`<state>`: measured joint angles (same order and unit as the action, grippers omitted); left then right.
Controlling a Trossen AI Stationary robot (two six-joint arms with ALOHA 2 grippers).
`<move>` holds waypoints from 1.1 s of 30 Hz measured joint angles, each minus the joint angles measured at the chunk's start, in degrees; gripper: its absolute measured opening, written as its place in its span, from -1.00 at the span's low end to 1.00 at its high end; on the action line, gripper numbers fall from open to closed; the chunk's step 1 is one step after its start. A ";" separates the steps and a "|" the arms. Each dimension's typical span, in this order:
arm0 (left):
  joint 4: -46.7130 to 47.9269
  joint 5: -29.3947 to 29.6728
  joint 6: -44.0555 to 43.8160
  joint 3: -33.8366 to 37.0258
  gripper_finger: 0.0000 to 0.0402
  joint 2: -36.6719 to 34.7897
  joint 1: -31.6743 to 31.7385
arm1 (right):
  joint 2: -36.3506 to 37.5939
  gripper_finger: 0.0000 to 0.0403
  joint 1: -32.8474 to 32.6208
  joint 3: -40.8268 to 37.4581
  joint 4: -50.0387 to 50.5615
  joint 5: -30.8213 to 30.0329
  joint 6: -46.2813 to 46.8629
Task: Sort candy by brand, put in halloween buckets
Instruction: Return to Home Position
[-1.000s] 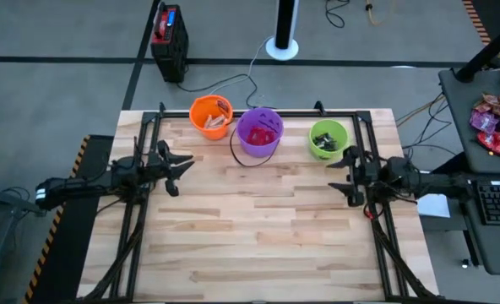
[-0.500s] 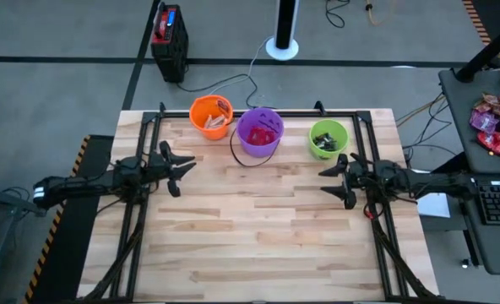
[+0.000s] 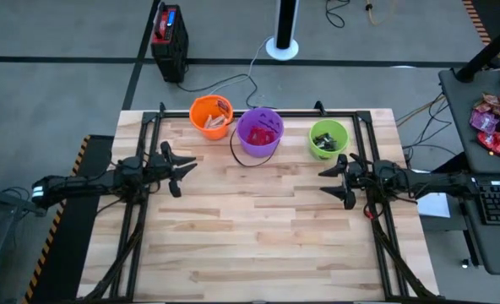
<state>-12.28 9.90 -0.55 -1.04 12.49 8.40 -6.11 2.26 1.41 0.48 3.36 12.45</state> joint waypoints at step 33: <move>-0.03 0.00 0.01 0.00 -0.63 1.05 0.00 | 0.00 0.29 0.00 -0.05 0.06 0.00 -0.02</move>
<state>-12.32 9.90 -0.54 -1.04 13.54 8.40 -6.11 2.26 1.37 0.54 3.36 12.43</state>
